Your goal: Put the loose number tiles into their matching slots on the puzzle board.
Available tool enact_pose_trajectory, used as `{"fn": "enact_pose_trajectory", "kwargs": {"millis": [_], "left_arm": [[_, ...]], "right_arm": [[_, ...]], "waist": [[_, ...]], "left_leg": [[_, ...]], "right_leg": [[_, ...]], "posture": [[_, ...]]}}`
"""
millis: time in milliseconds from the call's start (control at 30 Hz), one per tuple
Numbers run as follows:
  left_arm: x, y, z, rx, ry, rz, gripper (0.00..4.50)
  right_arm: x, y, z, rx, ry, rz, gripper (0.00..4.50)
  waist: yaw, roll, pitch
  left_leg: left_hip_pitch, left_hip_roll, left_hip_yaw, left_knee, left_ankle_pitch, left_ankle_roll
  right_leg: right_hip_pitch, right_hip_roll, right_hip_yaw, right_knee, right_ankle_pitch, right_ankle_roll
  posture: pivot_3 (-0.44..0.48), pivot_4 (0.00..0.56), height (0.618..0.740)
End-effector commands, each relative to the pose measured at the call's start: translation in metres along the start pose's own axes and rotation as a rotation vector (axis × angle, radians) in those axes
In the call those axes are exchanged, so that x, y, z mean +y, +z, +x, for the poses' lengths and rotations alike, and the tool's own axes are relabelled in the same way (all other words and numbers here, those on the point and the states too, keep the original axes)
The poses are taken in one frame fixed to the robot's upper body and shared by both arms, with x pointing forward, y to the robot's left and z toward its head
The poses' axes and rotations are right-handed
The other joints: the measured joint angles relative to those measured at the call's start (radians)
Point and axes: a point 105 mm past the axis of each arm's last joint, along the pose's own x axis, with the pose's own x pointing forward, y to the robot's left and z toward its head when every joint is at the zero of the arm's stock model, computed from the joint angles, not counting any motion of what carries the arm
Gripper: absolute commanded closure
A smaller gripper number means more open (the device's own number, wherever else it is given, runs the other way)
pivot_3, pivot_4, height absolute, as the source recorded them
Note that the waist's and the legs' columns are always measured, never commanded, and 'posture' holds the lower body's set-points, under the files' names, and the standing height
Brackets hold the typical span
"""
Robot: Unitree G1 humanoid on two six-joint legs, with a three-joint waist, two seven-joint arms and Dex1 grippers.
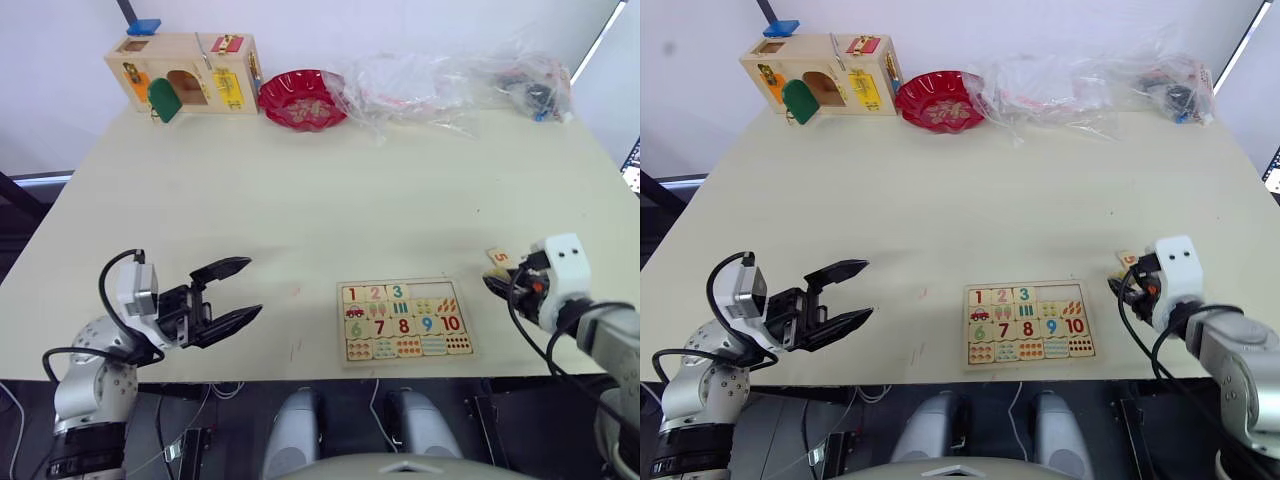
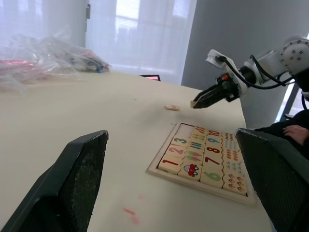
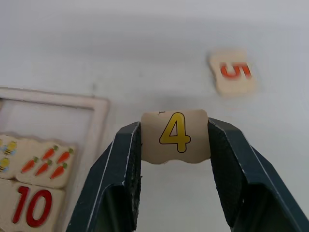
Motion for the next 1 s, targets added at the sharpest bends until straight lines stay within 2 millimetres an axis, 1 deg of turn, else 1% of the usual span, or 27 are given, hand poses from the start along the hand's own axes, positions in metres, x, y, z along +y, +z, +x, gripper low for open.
{"fn": "enact_pose_trajectory", "kwargs": {"millis": [33,67,133,233,333,467,567,600,633,667,700,767,867,900,967,1000], "left_arm": [[0.001,0.003,0.003,0.001,-0.023,0.008,0.00],[0.002,0.004,0.005,0.004,-0.031,0.009,0.00],[0.003,0.004,0.007,0.008,-0.041,0.009,0.00],[0.003,0.005,0.009,0.013,-0.058,0.010,0.00],[0.002,0.004,0.009,0.036,-0.087,0.020,0.00],[0.005,0.005,0.008,0.042,-0.086,0.019,0.00],[0.004,0.005,0.006,0.063,-0.098,0.023,0.00],[0.004,0.005,0.005,0.066,-0.100,0.024,0.00],[0.004,0.005,0.005,0.068,-0.102,0.023,0.00],[0.004,0.005,0.004,0.076,-0.109,0.025,0.00],[0.003,0.006,0.003,0.082,-0.115,0.025,0.00],[0.004,0.007,0.001,0.088,-0.120,0.026,0.00],[0.004,0.008,-0.002,0.108,-0.136,0.020,0.00],[0.003,0.007,-0.002,0.116,-0.145,0.013,0.00],[0.001,0.008,0.000,0.125,-0.162,-0.003,0.00],[0.001,0.010,0.001,0.120,-0.166,-0.011,0.00]], "right_arm": [[0.006,-0.003,-0.008,-0.034,-0.048,0.001,3.04],[0.007,-0.011,-0.009,-0.028,-0.066,0.030,3.04],[0.007,-0.018,-0.009,-0.022,-0.096,0.048,3.04],[0.006,-0.024,-0.011,-0.019,-0.123,0.048,3.04],[0.008,-0.028,-0.011,-0.019,-0.121,0.064,3.04],[0.010,-0.031,-0.009,-0.025,-0.095,0.106,3.04],[0.009,-0.026,-0.011,-0.052,-0.091,0.105,1.52],[0.009,-0.023,-0.012,-0.062,-0.085,0.101,1.26],[0.010,-0.021,-0.013,-0.070,-0.078,0.096,1.15],[0.011,-0.019,-0.015,-0.073,-0.061,0.082,0.60],[0.012,-0.016,-0.019,-0.081,-0.032,0.069,0.26],[0.013,-0.013,-0.025,-0.087,0.008,0.054,0.26],[0.007,-0.006,-0.047,-0.072,0.141,-0.120,0.26],[0.006,-0.004,-0.054,-0.064,0.182,-0.205,0.26],[0.000,0.009,-0.061,-0.147,0.259,-0.295,0.26],[-0.003,0.011,-0.064,-0.161,0.320,-0.326,0.26]], "waist": [[-0.003,0.000,0.000],[-0.004,0.000,0.000],[-0.003,0.000,0.000],[-0.004,0.000,0.000],[-0.003,-0.001,-0.001],[-0.003,-0.001,-0.001],[-0.003,-0.001,-0.001],[-0.004,-0.001,-0.001],[-0.004,-0.001,-0.001],[-0.003,-0.001,-0.001],[-0.003,-0.001,-0.001],[-0.002,-0.001,-0.001],[0.000,0.000,-0.001],[0.001,0.000,0.000],[0.000,-0.001,0.000],[-0.001,-0.002,-0.001]], "left_leg": [[0.000,0.000,0.000,0.000,0.000,0.000],[0.001,0.000,0.000,0.000,0.000,0.000],[0.001,0.000,-0.001,0.000,0.000,0.000],[0.001,0.000,-0.001,0.000,0.000,0.000],[0.000,0.000,-0.002,0.000,0.000,0.000],[0.001,0.000,-0.002,0.000,0.000,0.000],[0.001,0.000,-0.002,0.000,0.000,0.000],[0.001,0.000,-0.002,0.000,0.000,0.000],[0.001,0.000,-0.002,0.000,0.000,0.000],[0.000,0.000,-0.002,0.000,0.000,0.000],[0.000,0.001,-0.002,0.000,0.000,0.000],[0.000,0.000,-0.002,0.000,0.000,0.000],[0.000,0.000,-0.003,0.000,0.000,0.000],[0.000,0.000,-0.003,0.000,0.000,0.000],[0.000,0.000,-0.003,0.000,0.000,0.000],[0.000,0.000,-0.004,0.000,0.000,0.000]], "right_leg": [[0.000,0.000,0.000,0.000,0.000,0.000],[0.000,0.000,0.000,0.001,0.000,0.000],[0.000,0.001,-0.001,0.001,0.000,0.000],[0.000,0.001,-0.001,0.001,0.000,0.000],[0.000,0.001,-0.001,0.001,0.000,0.000],[0.000,0.001,-0.001,0.001,0.000,0.000],[0.000,0.001,-0.001,0.001,0.000,0.000],[0.000,0.001,-0.001,0.001,0.000,0.000],[0.000,0.001,-0.001,0.001,0.000,0.000],[0.000,0.001,-0.001,0.001,0.000,0.000],[0.000,0.001,-0.001,0.000,0.000,0.000],[0.000,0.001,-0.001,0.000,0.000,0.000],[0.001,0.000,-0.002,0.000,0.000,0.000],[0.001,0.000,-0.003,-0.001,0.000,0.000],[0.002,0.000,-0.003,-0.002,0.000,0.000],[0.002,0.000,-0.003,-0.002,0.000,0.000]], "posture": [[0.000,0.150,0.740],[0.000,0.150,0.740],[0.000,0.150,0.740],[0.000,0.150,0.740],[0.000,0.150,0.740],[0.000,0.150,0.740],[0.000,0.150,0.740],[0.000,0.150,0.740],[0.000,0.150,0.740],[0.000,0.150,0.740],[0.000,0.150,0.740],[0.000,0.150,0.740],[0.000,0.150,0.740],[0.000,0.150,0.740],[0.000,0.150,0.740],[0.000,0.150,0.740]]}}
